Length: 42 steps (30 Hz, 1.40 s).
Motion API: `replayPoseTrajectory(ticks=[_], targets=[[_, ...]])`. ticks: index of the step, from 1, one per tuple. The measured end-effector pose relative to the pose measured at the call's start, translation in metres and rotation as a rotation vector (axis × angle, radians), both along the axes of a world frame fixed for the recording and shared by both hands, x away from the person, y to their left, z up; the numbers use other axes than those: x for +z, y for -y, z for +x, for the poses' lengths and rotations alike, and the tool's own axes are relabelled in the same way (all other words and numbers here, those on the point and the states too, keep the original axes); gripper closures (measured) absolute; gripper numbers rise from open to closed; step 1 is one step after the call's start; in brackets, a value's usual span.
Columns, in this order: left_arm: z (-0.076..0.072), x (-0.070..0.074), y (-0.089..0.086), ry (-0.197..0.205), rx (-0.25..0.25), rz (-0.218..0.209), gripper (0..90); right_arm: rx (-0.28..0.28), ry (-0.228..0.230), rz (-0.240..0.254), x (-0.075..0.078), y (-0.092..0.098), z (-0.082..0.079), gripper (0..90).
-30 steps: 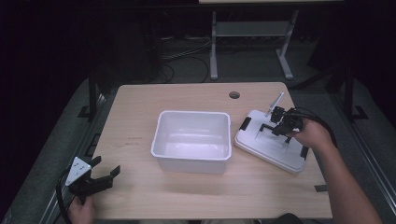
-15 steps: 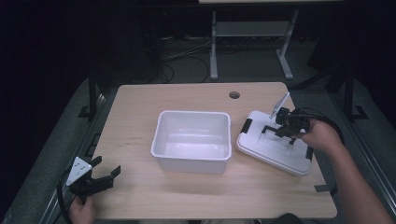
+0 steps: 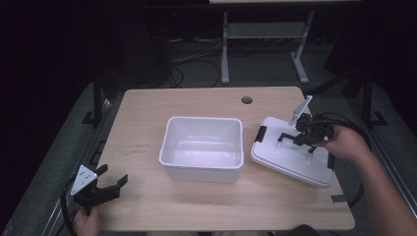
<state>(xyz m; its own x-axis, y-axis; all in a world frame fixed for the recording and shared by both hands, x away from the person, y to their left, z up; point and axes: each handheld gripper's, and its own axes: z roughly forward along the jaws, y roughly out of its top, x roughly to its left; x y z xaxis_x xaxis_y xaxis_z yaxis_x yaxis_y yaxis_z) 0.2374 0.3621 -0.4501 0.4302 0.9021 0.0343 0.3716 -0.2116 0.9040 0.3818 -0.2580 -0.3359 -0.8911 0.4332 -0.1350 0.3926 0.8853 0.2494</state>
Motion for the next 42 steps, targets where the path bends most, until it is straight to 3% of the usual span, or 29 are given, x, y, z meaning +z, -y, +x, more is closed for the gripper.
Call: replayPoseTrajectory(ticks=[30, 42], targets=[[-0.001, 0.001, -0.002, 0.005, 0.002, 0.002, 15.0, 0.065, 0.029, -0.015, 0.066, -0.009, -0.019, 84.4], [-0.001, 0.001, -0.003, 0.009, 0.009, -0.009, 15.1, 0.110, 0.038, -0.011, 0.090, -0.031, -0.021, 84.4]])
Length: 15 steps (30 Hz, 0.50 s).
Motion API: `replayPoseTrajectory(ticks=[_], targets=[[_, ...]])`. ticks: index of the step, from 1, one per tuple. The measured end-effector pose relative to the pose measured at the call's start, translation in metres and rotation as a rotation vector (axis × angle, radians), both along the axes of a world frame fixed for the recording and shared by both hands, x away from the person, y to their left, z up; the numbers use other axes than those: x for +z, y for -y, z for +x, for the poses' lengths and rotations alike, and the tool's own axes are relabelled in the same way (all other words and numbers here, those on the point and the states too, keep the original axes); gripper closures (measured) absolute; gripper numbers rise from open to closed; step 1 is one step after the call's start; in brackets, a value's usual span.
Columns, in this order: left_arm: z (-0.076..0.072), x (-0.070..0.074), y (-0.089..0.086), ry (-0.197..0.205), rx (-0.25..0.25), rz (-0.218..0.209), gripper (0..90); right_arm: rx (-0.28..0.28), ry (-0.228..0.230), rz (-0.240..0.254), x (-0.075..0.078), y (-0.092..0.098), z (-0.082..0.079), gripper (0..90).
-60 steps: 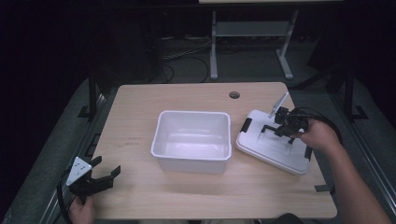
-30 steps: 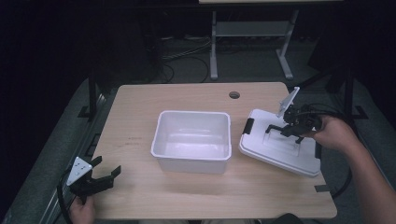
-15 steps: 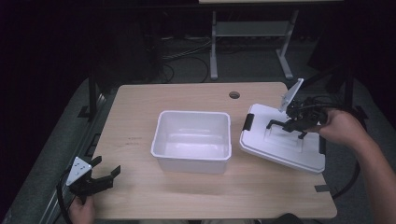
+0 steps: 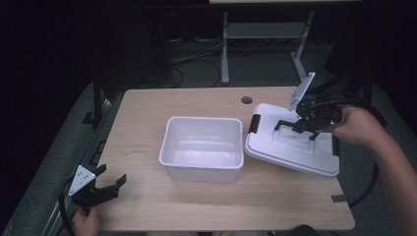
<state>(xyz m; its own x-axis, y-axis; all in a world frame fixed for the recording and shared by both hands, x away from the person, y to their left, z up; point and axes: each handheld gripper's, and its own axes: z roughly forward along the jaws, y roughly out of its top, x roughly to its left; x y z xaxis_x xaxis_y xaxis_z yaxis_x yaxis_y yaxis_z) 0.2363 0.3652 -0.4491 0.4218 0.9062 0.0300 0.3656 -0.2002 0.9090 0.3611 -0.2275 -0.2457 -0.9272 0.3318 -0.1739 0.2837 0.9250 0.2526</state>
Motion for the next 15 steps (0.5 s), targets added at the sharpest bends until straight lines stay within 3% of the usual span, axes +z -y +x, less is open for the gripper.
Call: replayPoseTrajectory(ticks=[15], targets=[[0.000, 0.000, 0.000, -0.001, -0.002, 0.001, 15.1, 0.081, -0.001, -0.008, 0.013, -0.045, 0.005, 84.4]])
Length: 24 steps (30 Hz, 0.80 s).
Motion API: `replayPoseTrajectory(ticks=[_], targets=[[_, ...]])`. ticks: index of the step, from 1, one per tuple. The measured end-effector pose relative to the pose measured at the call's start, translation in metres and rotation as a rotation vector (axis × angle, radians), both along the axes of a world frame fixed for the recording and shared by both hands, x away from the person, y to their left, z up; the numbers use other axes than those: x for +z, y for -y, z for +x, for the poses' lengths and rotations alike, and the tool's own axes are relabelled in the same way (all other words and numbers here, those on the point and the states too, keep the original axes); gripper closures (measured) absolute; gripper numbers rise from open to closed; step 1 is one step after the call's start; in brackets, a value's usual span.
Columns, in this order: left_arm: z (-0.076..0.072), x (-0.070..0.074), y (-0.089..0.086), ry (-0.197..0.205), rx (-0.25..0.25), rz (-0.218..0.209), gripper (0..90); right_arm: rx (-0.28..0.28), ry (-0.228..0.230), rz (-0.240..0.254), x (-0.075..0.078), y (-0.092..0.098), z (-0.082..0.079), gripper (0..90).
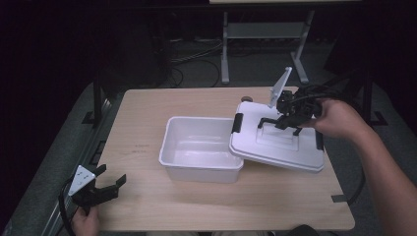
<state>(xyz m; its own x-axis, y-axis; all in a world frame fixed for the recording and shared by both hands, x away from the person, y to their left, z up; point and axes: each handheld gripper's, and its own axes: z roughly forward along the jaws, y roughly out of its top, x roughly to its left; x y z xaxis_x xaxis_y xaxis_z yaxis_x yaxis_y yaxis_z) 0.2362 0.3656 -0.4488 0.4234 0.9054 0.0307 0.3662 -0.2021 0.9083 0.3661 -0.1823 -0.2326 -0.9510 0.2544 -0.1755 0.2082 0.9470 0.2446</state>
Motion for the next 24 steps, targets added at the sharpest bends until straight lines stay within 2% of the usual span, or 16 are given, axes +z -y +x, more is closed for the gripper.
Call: replayPoseTrajectory(ticks=[15, 24], targets=[[0.000, 0.000, 0.000, 0.002, 0.000, -0.004, 15.0, 0.063, -0.003, -0.011, 0.004, -0.036, 0.003, 84.3], [0.001, 0.000, 0.000, -0.001, -0.002, -0.005, 15.1, 0.082, -0.007, -0.009, 0.005, -0.049, 0.004, 84.3]])
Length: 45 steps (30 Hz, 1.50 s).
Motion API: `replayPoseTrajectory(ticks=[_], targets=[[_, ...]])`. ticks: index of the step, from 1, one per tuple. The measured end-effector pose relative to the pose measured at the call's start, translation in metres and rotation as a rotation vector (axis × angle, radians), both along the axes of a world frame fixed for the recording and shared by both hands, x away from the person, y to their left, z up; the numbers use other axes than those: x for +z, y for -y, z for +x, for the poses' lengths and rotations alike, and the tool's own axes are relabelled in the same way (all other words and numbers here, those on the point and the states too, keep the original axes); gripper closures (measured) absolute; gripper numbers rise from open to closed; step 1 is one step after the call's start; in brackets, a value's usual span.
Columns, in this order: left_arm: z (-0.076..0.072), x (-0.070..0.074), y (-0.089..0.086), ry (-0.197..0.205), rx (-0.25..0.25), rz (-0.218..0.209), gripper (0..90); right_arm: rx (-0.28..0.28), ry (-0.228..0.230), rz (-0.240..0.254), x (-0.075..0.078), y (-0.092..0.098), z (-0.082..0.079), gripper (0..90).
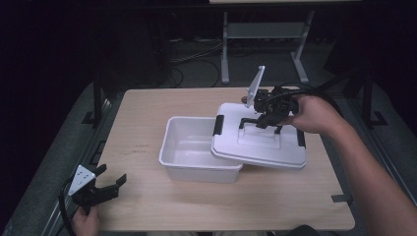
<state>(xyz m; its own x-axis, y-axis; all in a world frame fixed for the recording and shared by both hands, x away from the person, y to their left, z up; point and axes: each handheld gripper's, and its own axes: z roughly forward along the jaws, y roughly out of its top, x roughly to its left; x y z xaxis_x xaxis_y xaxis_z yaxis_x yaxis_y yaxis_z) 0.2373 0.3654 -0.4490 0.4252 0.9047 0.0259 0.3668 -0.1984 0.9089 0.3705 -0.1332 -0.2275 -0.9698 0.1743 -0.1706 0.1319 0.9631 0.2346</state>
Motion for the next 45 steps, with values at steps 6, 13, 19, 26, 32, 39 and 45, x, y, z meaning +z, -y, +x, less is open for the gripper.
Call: replayPoseTrajectory(ticks=[6, 13, 19, 26, 32, 39, 45], targets=[[0.000, 0.000, 0.001, 0.000, -0.002, -0.002, 15.1, 0.014, 0.001, 0.005, -0.001, -0.007, 0.001, 84.3], [0.000, 0.000, 0.001, -0.001, -0.002, -0.006, 15.1, 0.024, -0.002, -0.001, 0.001, -0.015, 0.001, 84.3], [0.000, 0.000, 0.000, 0.001, 0.000, -0.005, 15.1, 0.035, -0.001, 0.004, 0.003, -0.024, 0.001, 84.3], [0.001, 0.000, 0.001, 0.000, -0.002, -0.006, 15.1, 0.043, -0.009, -0.002, 0.002, -0.035, 0.001, 84.3], [0.001, 0.000, 0.001, 0.001, -0.003, -0.008, 15.1, 0.057, -0.014, -0.006, 0.001, -0.046, 0.003, 84.3], [0.001, 0.000, 0.000, 0.000, -0.003, -0.006, 15.1, 0.068, -0.019, -0.002, -0.003, -0.056, 0.003, 84.3], [0.001, 0.000, -0.001, 0.000, -0.004, -0.005, 15.1, 0.077, -0.026, -0.012, -0.005, -0.066, 0.004, 84.3]])
